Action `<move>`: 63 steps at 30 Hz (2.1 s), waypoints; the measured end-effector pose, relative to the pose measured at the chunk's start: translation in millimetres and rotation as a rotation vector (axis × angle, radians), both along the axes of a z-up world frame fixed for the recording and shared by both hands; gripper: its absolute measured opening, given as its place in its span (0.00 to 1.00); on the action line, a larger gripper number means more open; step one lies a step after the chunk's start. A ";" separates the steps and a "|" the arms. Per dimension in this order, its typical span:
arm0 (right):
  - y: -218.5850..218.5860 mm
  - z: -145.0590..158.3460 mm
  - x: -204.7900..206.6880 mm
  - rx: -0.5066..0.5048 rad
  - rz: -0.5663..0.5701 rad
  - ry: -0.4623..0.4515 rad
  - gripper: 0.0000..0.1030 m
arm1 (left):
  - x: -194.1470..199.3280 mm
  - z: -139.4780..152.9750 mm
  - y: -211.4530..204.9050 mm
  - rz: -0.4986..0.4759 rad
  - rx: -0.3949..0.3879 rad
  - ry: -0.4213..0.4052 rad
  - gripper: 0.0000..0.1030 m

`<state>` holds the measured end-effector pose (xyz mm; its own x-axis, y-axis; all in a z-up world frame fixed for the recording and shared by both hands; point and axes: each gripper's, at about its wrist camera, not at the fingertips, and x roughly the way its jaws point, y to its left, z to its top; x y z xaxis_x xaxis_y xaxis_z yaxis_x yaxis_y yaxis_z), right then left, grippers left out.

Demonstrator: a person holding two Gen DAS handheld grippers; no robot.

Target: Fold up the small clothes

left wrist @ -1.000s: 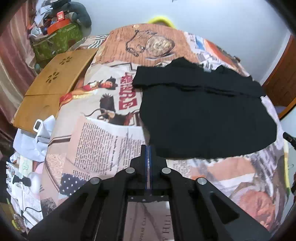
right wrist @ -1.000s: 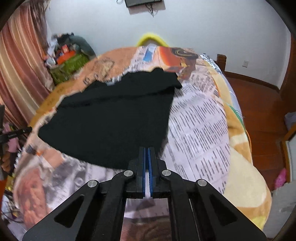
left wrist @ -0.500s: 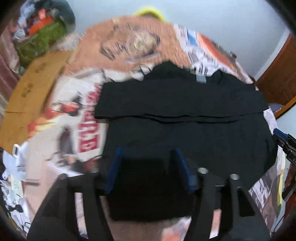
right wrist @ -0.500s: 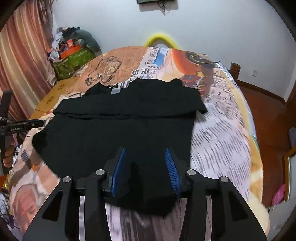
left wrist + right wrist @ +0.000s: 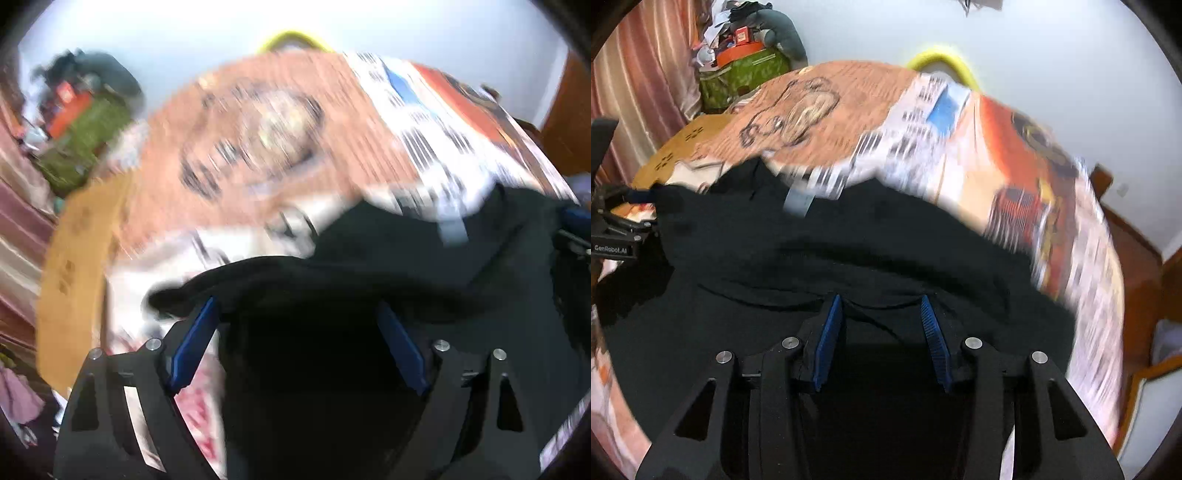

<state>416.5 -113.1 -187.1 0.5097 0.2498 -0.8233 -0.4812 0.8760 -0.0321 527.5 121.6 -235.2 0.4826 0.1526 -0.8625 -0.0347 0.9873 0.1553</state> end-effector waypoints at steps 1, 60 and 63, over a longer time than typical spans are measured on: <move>-1.2 6.5 6.0 -0.005 -0.019 -0.028 0.40 | 8.1 10.2 4.3 0.022 0.004 -0.030 0.85; -103.2 -23.5 -145.9 0.289 -0.208 0.178 0.17 | -193.5 -26.3 50.6 0.152 -0.292 0.051 0.12; -107.6 -23.0 -143.3 0.316 -0.212 0.193 0.11 | -199.9 -22.8 41.1 0.136 -0.249 0.053 0.06</move>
<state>273.3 -220.8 -210.1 0.4210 0.4110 -0.8086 -0.2599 0.9087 0.3266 327.6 162.7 -258.0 0.4252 -0.0072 -0.9051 -0.1675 0.9821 -0.0865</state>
